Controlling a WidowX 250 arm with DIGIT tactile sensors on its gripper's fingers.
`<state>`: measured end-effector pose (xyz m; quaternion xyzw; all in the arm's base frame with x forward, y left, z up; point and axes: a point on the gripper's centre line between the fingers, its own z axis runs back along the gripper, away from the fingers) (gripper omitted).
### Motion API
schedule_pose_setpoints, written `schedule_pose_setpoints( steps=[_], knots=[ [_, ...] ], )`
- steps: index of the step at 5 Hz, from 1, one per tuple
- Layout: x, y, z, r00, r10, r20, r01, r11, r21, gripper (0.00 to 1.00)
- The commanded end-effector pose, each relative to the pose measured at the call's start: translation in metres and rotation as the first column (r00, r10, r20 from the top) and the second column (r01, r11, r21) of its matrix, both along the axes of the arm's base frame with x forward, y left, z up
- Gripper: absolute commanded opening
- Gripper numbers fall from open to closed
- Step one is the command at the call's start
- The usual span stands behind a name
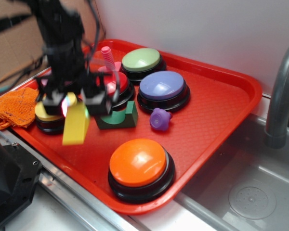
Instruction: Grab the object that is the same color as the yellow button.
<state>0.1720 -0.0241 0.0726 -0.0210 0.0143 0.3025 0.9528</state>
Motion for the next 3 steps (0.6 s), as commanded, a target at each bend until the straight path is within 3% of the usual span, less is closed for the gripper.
schedule_pose_setpoints(
  steps=[1, 2, 3],
  knots=[
    [0.019, -0.005, 0.108, 0.961, -0.272, 0.046, 0.270, 0.962, 0.047, 0.00],
    [0.018, -0.009, 0.134, 0.926, -0.375, 0.038, 0.370, 0.925, 0.091, 0.00],
    [0.018, -0.005, 0.140, 0.949, -0.299, 0.095, 0.293, 0.953, 0.072, 0.00]
  ],
)
